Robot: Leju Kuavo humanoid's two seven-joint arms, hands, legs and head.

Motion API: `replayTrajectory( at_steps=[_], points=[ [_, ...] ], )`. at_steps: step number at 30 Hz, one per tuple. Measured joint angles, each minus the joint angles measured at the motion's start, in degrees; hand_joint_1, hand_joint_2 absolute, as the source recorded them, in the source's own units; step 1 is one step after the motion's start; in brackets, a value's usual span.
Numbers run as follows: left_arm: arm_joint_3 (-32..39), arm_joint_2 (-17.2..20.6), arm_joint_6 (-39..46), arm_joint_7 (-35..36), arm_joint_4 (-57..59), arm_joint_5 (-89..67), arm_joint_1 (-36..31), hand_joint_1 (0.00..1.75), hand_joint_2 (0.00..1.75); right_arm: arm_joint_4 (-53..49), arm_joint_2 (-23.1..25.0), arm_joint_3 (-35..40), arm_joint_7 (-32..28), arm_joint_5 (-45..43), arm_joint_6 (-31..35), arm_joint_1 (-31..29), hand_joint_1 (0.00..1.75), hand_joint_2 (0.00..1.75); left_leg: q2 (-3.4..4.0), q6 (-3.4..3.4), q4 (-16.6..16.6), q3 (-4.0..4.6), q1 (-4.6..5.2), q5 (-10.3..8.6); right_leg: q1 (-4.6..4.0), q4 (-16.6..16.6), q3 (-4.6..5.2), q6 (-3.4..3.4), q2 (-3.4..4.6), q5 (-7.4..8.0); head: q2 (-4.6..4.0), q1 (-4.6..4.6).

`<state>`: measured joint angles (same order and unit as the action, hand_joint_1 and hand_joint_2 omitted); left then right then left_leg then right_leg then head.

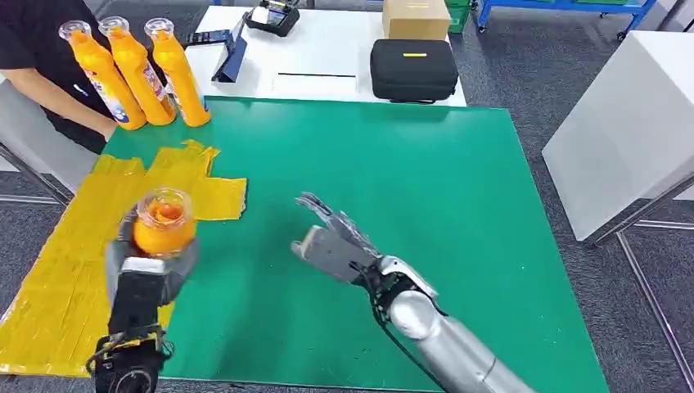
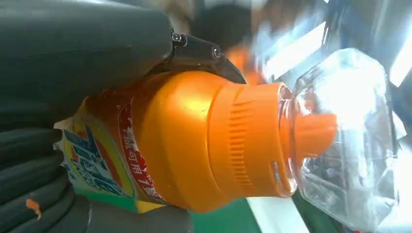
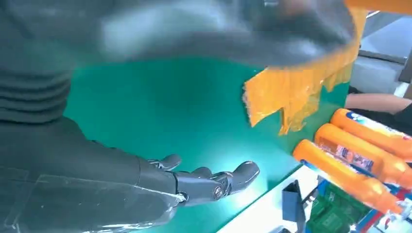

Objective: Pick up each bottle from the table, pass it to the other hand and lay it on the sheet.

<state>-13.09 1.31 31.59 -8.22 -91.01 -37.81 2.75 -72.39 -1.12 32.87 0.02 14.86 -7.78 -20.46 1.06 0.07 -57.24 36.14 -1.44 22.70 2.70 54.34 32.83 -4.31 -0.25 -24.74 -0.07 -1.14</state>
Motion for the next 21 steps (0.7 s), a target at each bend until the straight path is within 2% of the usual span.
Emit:
replayTrajectory(
  at_steps=[7, 15, 18, 19, 20, 21],
  points=[
    [4.83, 1.27, 7.47, 2.8, 10.75, -23.87, -5.48, 1.75, 1.75, -6.58, -2.01, -2.88, 0.0, -2.14, -2.45, 3.06, 0.0, 0.0, -0.02, 0.02, 0.0, 0.01, 0.01, -0.04, 0.02, 0.01, -0.02, 0.0, 0.0, 0.01, 0.0, 0.02],
    [5.37, 2.47, 7.71, 5.73, 21.68, -36.01, -12.61, 1.75, 1.75, -8.5, -3.21, -2.82, -0.7, -4.28, -4.0, 3.04, 0.0, 0.0, 0.05, 0.03, -0.01, 0.01, 0.02, -0.07, 0.02, 0.02, -0.01, -0.06, 0.03, 0.09, 0.0, -0.02],
    [4.17, 2.75, 7.69, 9.45, 27.24, -42.97, -15.77, 1.75, 1.75, -8.59, -3.47, -2.69, -1.64, -4.94, -4.11, 2.83, 0.0, 0.0, -0.02, 0.04, -0.01, 0.03, 0.01, -0.09, 0.02, 0.02, -0.02, -0.06, -0.05, 0.09, 0.0, 0.02],
    [3.69, 2.89, 7.47, 10.74, 29.16, -45.33, -16.87, 0.14, 0.0, -8.87, -3.47, -2.49, -1.6, -5.09, -4.11, 2.59, 0.0, 0.0, -0.04, 0.04, -0.01, 0.03, 0.01, -0.09, 0.02, 0.02, -0.01, -0.06, -0.04, 0.09, 0.0, 0.0],
    [2.9, 2.95, 7.06, 12.19, 31.74, -47.79, -18.2, 0.0, 0.0, -9.32, -3.47, -2.32, -1.4, -5.33, -4.15, 2.33, 0.0, 0.0, -0.04, 0.04, -0.01, 0.03, 0.01, -0.09, 0.02, 0.03, -0.02, -0.06, -0.04, 0.09, 0.0, 0.0],
    [2.13, 2.99, 6.22, 13.2, 34.01, -49.56, -19.5, 0.0, 0.0, -9.68, -3.47, -2.23, -1.2, -5.49, -4.24, 2.12, 0.0, 0.0, -0.03, 0.04, -0.01, 0.03, 0.01, -0.09, 0.03, 0.03, -0.03, -0.06, -0.03, 0.09, 0.0, 0.02]
  ],
)
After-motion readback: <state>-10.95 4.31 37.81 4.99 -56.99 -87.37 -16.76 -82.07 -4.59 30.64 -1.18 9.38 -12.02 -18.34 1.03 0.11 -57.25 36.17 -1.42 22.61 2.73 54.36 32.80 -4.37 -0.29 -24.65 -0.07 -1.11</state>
